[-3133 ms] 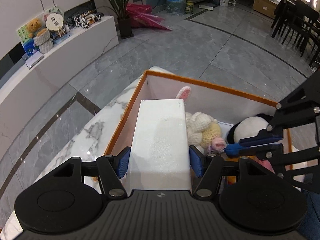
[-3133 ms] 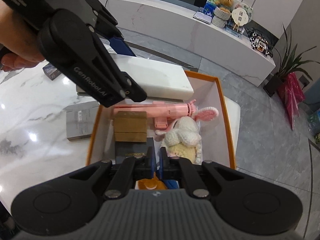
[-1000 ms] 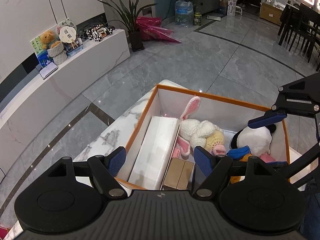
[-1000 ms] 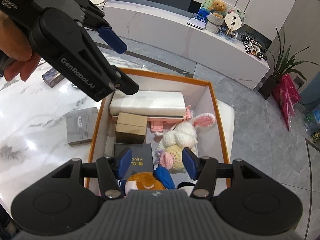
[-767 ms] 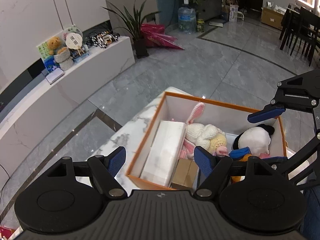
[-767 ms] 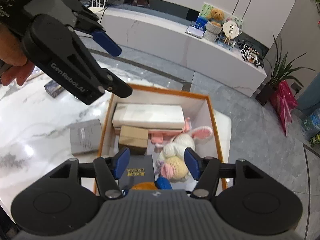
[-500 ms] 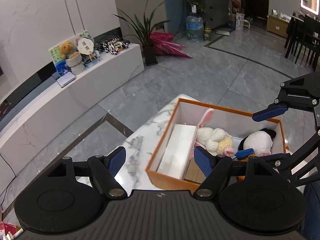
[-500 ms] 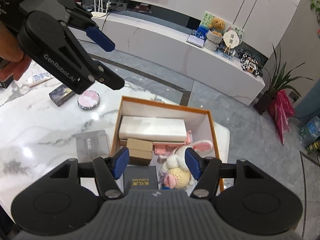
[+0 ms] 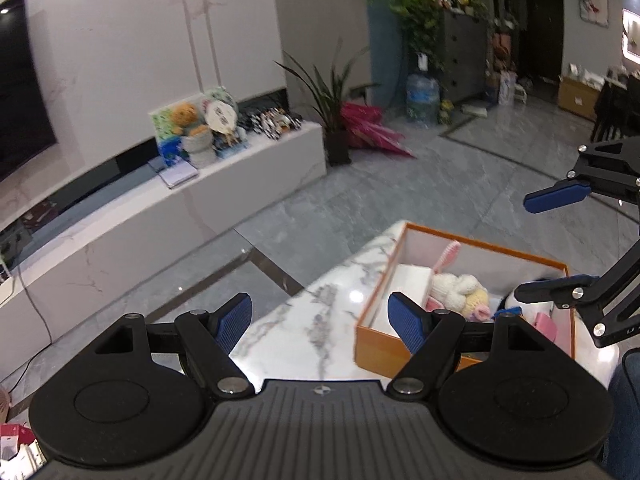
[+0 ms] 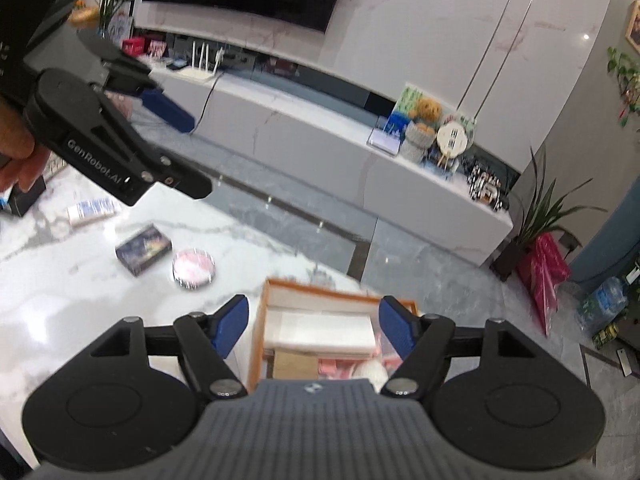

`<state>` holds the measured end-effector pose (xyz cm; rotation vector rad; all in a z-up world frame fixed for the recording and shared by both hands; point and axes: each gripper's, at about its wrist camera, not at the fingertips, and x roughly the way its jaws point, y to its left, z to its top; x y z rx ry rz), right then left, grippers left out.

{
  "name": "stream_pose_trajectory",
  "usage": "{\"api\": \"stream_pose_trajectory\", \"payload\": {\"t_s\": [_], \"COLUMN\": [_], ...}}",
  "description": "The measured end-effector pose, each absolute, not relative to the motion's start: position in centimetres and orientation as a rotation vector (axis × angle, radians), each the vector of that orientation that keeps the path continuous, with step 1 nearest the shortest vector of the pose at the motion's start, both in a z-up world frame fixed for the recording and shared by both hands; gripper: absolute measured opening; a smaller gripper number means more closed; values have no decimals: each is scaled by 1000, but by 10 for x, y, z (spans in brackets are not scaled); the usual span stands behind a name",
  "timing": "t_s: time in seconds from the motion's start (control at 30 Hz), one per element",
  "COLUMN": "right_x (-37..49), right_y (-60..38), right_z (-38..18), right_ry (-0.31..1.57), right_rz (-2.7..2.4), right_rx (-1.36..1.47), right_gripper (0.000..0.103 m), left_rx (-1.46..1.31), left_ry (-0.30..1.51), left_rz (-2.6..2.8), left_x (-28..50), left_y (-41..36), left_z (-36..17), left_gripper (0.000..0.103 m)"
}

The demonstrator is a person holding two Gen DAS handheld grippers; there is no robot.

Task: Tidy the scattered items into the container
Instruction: 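Move both tools back over the table toward the remaining items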

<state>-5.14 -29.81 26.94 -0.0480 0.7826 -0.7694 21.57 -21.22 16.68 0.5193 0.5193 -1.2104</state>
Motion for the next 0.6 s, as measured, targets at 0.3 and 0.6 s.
{"api": "stream_pose_trajectory", "payload": {"t_s": [0.3, 0.6], "right_x": [-43, -39], "right_y": [-277, -248], "right_z": [284, 267], "right_ry": [594, 390], "right_rz": [-813, -878], "right_rx": [-34, -66], "right_gripper": [88, 94], "left_rx": [300, 203], "left_ry": [398, 333], "left_rz": [-1114, -1009], "left_x": [247, 267], "left_y": [-137, -71], "left_z": [181, 146], "left_gripper": [89, 90]}}
